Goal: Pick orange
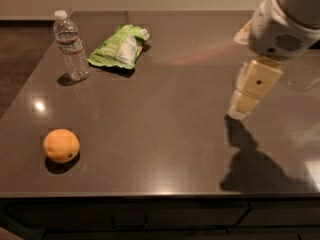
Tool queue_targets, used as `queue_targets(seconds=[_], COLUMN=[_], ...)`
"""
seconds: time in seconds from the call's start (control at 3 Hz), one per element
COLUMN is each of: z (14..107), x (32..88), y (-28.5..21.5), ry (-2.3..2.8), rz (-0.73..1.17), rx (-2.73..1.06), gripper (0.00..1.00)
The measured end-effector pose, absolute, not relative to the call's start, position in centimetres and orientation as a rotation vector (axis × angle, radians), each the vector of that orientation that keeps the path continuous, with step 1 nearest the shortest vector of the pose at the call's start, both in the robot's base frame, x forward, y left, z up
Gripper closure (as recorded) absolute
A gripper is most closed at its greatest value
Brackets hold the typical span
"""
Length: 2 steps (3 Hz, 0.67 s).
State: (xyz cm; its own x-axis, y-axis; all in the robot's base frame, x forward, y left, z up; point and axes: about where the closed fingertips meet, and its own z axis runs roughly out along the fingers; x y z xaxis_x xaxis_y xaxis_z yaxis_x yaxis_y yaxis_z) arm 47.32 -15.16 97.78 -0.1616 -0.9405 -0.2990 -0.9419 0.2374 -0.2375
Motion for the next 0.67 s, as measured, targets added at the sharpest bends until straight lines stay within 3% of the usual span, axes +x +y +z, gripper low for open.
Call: queue_targets(seconds=[0.67], z=[95.1], x=[48.1], y=[-3.7], ry=[1.928], rz=[0.258], rx=[-1.818], gripper=[0.0])
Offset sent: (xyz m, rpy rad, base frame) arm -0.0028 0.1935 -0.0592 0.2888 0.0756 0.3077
